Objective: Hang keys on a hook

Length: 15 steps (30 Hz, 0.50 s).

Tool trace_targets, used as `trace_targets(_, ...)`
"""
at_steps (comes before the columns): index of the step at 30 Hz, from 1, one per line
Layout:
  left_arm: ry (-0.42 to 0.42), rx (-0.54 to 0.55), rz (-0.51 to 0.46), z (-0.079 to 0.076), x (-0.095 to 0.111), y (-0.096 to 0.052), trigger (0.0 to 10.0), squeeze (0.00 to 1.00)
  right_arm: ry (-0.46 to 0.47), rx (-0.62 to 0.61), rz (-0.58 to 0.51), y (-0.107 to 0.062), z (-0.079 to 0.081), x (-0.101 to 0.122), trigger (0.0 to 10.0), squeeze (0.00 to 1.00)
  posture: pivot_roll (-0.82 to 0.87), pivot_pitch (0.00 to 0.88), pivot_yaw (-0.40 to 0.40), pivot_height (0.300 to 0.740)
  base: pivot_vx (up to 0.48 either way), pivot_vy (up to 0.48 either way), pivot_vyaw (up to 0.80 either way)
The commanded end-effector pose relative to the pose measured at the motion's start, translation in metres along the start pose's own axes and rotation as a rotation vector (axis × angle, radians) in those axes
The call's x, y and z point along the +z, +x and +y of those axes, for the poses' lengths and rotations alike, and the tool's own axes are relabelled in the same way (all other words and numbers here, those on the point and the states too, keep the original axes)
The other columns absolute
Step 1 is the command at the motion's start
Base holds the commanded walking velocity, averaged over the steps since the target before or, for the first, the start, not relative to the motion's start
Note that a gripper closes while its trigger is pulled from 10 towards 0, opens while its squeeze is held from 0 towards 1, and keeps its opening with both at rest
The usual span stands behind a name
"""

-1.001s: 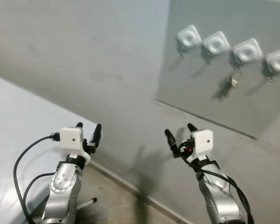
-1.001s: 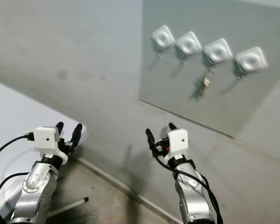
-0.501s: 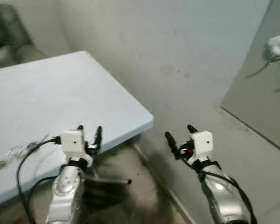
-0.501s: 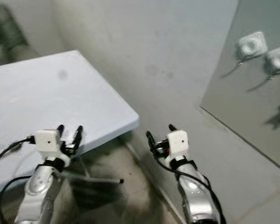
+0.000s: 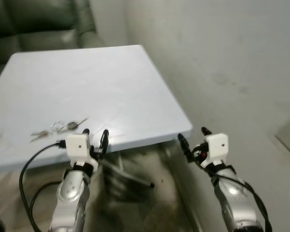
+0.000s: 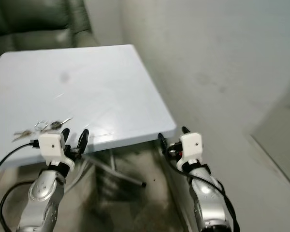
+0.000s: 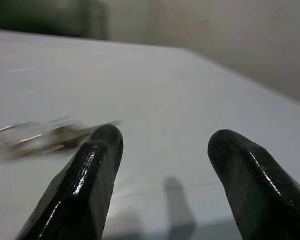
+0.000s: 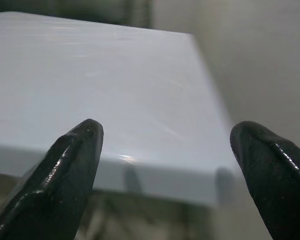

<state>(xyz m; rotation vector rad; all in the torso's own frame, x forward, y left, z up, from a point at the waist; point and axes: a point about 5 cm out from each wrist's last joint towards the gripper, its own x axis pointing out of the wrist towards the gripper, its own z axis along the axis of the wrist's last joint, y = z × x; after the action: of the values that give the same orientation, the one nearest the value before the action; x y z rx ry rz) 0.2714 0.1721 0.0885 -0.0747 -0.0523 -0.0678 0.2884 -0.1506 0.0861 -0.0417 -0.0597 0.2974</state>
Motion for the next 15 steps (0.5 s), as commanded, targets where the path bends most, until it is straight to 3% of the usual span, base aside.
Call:
trace_targets(1,0.003,0.01,-0.011,0.0019,0.0037,0.0015,10.0,0.0,0.001,0.008,-0.004,0.0009,0.0024,0.0017,10.0,0.0,-0.1,0.041,-0.029,0.74,0.0,0.0,0.8)
trace_targets(6,0.001,0.011,-0.013,0.0025,0.0044,0.0021,10.0,0.0,0.003,0.01,-0.006,0.0016,0.0027,0.0022,10.0,0.0,-0.1,0.041,-0.031,0.74,0.0,0.0,0.8)
trace_targets(8,0.007,0.01,-0.02,0.0045,0.0064,0.0044,10.0,0.0,0.043,0.013,-0.02,0.003,0.0041,0.0043,10.0,0.0,-0.09,0.041,-0.029,0.74,0.0,0.0,0.0)
trace_targets(15,0.008,0.003,-0.028,0.0037,0.0097,0.0083,10.0,0.0,0.056,0.01,-0.034,0.0047,0.0054,0.006,10.0,0.0,-0.08,0.044,-0.017,0.74,0.0,0.0,0.0)
